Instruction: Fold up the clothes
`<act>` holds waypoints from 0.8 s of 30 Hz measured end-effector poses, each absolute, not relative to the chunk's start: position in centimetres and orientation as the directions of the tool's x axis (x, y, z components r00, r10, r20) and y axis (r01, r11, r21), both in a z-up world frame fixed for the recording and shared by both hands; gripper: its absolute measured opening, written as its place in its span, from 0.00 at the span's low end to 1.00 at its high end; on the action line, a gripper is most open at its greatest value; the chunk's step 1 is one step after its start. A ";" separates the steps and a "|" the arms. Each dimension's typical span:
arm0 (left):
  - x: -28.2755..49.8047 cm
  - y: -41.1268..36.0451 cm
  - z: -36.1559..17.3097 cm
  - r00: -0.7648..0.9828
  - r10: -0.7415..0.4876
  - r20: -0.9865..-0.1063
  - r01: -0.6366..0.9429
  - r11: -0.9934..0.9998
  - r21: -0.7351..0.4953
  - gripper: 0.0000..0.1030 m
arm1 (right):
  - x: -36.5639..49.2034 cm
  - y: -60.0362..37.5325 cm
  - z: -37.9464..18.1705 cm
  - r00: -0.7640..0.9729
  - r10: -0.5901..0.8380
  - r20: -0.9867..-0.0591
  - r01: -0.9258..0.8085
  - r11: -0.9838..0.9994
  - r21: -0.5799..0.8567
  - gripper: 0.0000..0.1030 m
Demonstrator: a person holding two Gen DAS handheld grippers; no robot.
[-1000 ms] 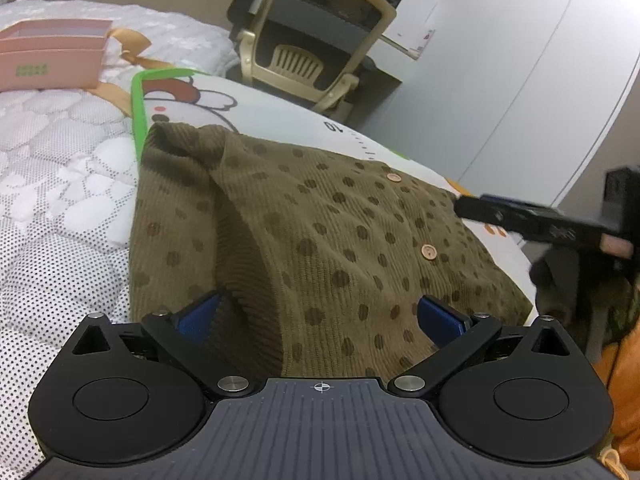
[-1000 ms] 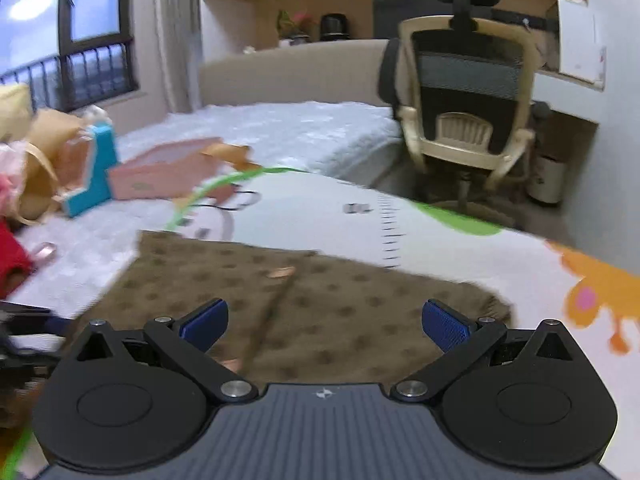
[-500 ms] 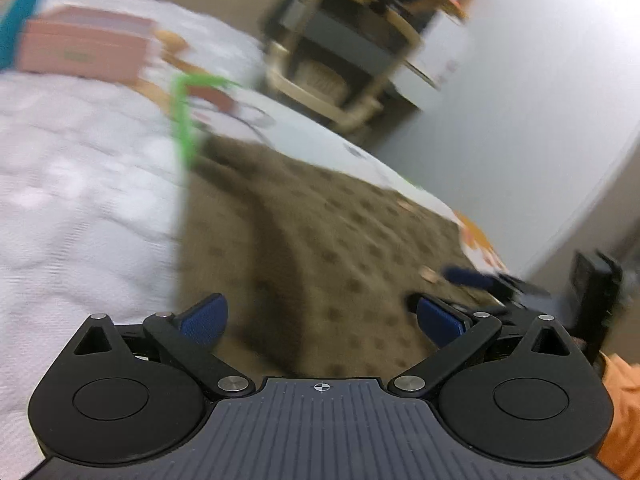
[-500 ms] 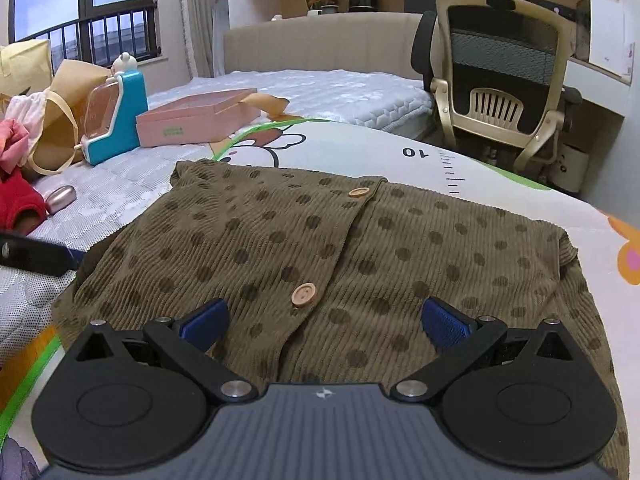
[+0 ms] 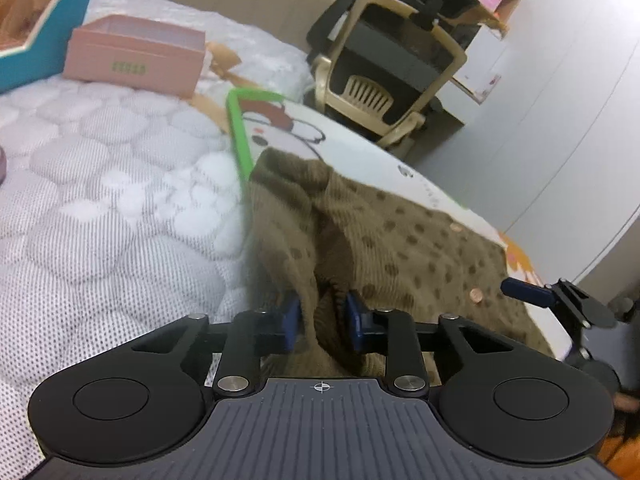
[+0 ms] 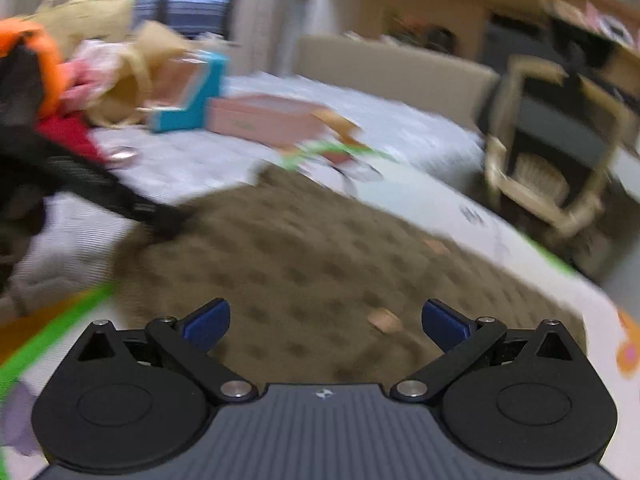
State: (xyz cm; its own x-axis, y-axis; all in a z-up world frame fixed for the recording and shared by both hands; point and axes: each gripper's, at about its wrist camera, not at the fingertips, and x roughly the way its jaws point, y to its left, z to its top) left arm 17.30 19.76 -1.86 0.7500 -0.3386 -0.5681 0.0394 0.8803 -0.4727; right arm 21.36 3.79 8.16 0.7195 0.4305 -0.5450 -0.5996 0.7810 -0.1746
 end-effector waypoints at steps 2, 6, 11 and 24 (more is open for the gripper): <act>17.8 19.9 -1.4 0.745 -0.350 -0.568 0.027 0.866 -0.499 0.26 | 20.5 5.9 8.6 0.683 0.477 -0.552 -0.655 0.735 -0.174 1.00; 17.4 20.3 0.6 0.778 -0.356 -0.517 0.069 0.867 -0.494 0.15 | 19.8 9.9 7.5 0.637 0.516 -0.572 -0.717 0.669 -0.195 1.00; 18.1 19.6 0.5 0.751 -0.405 -0.521 0.105 0.852 -0.513 0.15 | 20.8 13.2 4.7 0.612 0.483 -0.626 -0.732 0.646 -0.217 0.95; 17.6 22.8 -5.0 0.696 -0.355 -0.624 -0.060 0.837 -0.544 0.55 | 20.6 7.3 7.2 0.643 0.496 -0.584 -0.673 0.729 -0.122 0.94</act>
State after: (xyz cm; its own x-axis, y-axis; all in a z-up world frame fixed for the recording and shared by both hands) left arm 17.63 22.76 -5.03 0.6959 -0.3552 -0.6242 -0.0603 0.8372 -0.5436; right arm 20.61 7.27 7.18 0.6429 0.4956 -0.5840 -0.6732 0.7292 -0.1222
